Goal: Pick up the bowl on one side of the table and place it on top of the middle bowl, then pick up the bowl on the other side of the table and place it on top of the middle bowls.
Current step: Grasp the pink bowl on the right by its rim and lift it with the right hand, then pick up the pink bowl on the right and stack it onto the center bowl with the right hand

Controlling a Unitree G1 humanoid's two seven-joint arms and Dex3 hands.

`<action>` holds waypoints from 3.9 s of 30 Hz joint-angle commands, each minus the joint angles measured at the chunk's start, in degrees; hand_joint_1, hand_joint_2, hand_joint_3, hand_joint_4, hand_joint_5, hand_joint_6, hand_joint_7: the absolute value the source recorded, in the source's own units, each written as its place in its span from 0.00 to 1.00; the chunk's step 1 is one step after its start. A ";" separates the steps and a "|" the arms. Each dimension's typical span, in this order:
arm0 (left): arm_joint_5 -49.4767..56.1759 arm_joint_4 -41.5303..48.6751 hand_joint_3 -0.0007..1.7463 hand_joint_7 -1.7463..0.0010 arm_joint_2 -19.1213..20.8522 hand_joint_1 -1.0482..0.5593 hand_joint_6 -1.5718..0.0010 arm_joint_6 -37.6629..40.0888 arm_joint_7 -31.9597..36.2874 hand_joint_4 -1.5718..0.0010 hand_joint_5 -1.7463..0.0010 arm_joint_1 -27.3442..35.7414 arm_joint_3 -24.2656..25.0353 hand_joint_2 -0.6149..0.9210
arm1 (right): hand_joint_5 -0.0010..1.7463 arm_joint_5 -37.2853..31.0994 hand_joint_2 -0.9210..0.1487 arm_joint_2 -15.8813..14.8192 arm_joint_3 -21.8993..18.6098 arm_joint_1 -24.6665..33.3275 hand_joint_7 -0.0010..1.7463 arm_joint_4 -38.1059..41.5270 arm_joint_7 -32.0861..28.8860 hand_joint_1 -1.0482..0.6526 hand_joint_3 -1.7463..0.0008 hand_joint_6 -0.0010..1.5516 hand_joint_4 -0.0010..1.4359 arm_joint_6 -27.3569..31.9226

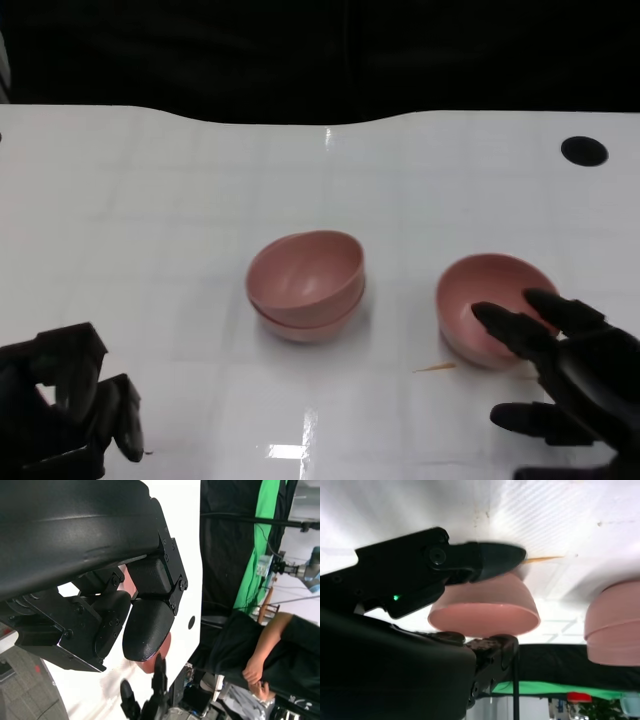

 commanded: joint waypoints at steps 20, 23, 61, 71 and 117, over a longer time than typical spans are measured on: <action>1.21 -2.55 0.89 0.00 -0.69 0.94 0.28 0.93 3.56 0.05 0.00 0.30 -1.28 1.00 | 0.03 3.59 0.00 -2.42 8.55 -13.12 0.01 14.21 -3.63 0.17 0.88 0.24 0.23 3.01; 1.45 -3.12 0.89 0.00 -0.74 0.94 0.28 1.12 4.16 0.05 0.00 0.45 -1.29 1.00 | 0.03 3.10 0.00 -1.76 10.04 -14.94 0.02 18.23 -5.16 0.18 0.88 0.26 0.24 2.63; 3.25 -4.29 0.86 0.00 -1.56 0.94 0.33 1.69 6.21 0.10 0.00 0.10 -2.16 1.00 | 1.00 6.55 0.04 -3.89 14.41 -24.43 1.00 30.00 -27.30 0.49 0.80 0.38 0.56 -20.05; 3.40 -4.18 0.86 0.00 -1.62 0.94 0.34 1.61 5.85 0.11 0.00 -0.15 -2.27 1.00 | 1.00 8.06 0.01 -5.25 12.39 -23.14 1.00 22.13 -21.72 0.47 0.80 0.37 0.55 -17.67; 7.19 -8.80 0.86 0.00 -2.98 0.96 0.37 4.22 11.00 0.16 0.00 -0.04 -5.38 1.00 | 1.00 31.30 0.37 1.29 9.79 -43.68 1.00 24.75 21.82 0.43 0.38 0.46 0.66 -29.31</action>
